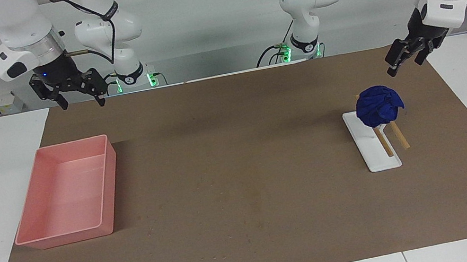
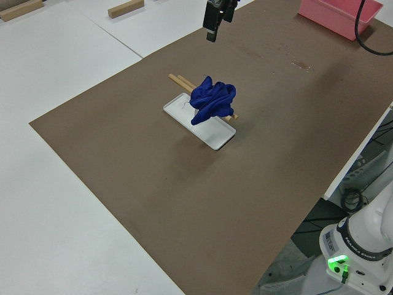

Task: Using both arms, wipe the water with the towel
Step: 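Move the left gripper down onto the blue cloth on the white tray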

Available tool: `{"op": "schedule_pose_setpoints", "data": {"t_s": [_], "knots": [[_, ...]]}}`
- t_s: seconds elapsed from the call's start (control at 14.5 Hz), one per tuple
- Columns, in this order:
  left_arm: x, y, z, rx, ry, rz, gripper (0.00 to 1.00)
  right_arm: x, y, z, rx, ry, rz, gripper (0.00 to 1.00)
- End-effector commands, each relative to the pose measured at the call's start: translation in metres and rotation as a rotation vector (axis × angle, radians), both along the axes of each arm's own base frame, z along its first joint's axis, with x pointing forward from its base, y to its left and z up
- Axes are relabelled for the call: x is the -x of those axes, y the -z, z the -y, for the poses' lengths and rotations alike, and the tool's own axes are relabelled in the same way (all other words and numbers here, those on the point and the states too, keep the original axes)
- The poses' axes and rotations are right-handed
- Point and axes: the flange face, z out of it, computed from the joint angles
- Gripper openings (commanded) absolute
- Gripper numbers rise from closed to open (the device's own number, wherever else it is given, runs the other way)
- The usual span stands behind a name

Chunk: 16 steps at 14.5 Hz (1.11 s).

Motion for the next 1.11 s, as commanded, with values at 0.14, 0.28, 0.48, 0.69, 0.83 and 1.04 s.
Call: {"op": "schedule_pose_setpoints", "data": {"t_s": [0.14, 0.28, 0.48, 0.69, 0.83, 1.04], "knots": [[0.006, -0.005, -0.004, -0.037, 0.009, 0.018, 1.00, 0.004, 0.001, 0.002, -0.002, -0.024, -0.013, 1.00], [0.006, -0.005, -0.005, -0.041, 0.008, 0.021, 1.00, 0.005, 0.001, 0.001, -0.002, -0.026, -0.013, 1.00], [0.007, -0.007, -0.005, -0.057, 0.011, 0.022, 1.00, 0.006, -0.001, 0.003, -0.003, -0.007, -0.011, 1.00], [0.007, -0.006, -0.005, -0.057, 0.011, 0.021, 1.00, 0.006, -0.002, 0.002, -0.017, -0.017, -0.009, 1.00], [0.009, -0.003, -0.005, -0.056, 0.008, 0.011, 1.00, 0.006, -0.003, 0.001, -0.020, -0.018, -0.006, 1.00], [0.023, 0.013, -0.007, -0.051, -0.011, -0.009, 1.00, 0.008, -0.006, 0.002, -0.020, -0.016, -0.002, 1.00]]}}
